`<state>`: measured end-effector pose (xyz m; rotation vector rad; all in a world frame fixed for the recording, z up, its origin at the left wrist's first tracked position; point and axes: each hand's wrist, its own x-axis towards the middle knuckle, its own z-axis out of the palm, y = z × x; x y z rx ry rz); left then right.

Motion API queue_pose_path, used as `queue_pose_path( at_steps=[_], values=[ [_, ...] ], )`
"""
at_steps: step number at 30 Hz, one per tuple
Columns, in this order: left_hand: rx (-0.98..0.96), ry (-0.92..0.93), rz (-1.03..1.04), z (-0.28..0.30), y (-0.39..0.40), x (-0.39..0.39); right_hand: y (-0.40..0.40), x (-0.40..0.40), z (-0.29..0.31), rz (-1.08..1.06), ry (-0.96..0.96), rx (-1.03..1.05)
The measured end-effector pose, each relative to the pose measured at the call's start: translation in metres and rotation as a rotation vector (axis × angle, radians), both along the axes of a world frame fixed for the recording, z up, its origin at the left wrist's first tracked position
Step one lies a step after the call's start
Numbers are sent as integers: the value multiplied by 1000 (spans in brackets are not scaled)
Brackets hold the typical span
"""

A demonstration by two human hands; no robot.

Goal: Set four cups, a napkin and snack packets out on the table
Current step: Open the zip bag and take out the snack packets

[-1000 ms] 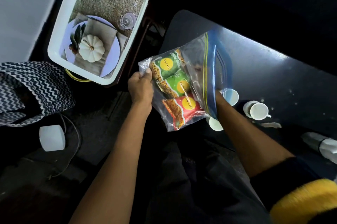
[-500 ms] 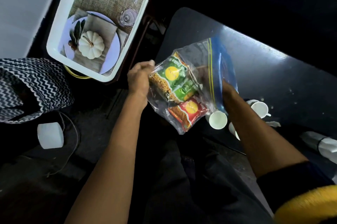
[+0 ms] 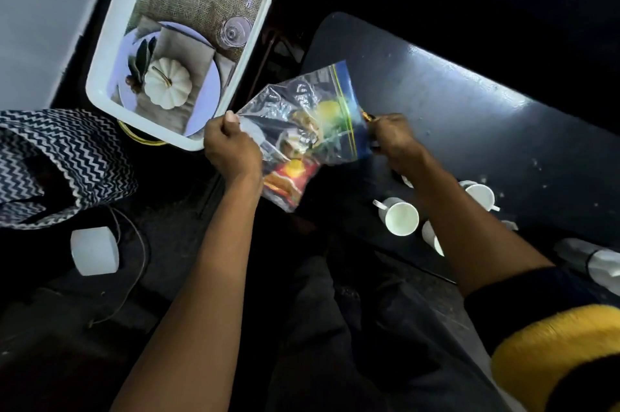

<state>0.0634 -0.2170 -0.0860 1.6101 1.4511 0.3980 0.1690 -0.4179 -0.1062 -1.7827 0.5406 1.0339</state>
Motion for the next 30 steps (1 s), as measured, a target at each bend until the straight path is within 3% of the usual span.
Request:
queue_pose_path(
  at_steps=[4,10,15,17,19,21,26,28,30],
  values=[
    [-106,-69,-79,-2,11,-11,-16,0,-10,-96,36,0],
    [-320,-107,-291,15,-11,-5,-11,-8,-20,-44,78,-24],
    [-539,-187,-340,38,-31,11,-13,-20,-56,-10,-205,-277],
    [-783,-280,-237,48,-39,20,-9,-29,-45,-105,-222,-186],
    [-1072,-348,-102,54,-43,25,-1,-37,-22,-237,-191,34],
    [-1215,-344,-2,54,-42,26,1,-43,-14,-355,-140,195],
    [-1236,-498,122,44,-30,16,-12,-42,-16,-455,-151,118],
    [-1153,-505,69,38,-22,8,-16,-36,-17,-535,-139,114],
    [-1007,-394,-62,35,-19,-1,-18,-30,-17,-566,-136,113]
  ],
)
